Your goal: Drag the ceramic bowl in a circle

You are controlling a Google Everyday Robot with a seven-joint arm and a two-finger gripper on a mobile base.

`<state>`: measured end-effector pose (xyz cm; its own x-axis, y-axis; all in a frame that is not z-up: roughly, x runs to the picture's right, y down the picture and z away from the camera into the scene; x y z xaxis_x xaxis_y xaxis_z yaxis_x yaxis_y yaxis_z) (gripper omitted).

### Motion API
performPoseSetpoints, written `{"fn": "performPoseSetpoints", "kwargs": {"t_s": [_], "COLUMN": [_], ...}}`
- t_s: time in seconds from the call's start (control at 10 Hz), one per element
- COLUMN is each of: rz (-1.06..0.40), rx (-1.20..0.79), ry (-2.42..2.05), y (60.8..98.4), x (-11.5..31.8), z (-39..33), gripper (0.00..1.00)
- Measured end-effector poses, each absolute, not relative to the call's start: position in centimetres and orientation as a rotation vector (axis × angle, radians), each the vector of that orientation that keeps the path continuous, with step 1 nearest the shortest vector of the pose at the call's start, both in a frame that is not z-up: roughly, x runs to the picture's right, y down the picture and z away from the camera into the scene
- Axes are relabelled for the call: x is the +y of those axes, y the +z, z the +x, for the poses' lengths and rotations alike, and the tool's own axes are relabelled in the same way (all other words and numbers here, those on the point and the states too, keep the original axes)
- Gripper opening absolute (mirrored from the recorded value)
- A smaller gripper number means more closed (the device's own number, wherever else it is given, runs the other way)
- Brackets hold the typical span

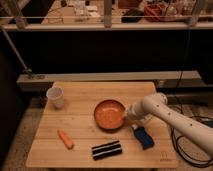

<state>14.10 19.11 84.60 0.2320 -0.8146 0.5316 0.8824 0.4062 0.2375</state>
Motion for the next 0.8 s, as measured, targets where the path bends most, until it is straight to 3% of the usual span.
{"fn": "performPoseSetpoints", "kwargs": {"t_s": [0.4,0.8], "rz": [-0.093,-0.047], "rx": [-0.699,-0.774], "ry": [-1.287,-1.433], "y": [81.2,82.8], "x": [22.0,20.0], "z": [12.6,4.3], "gripper": [0.0,0.0]}}
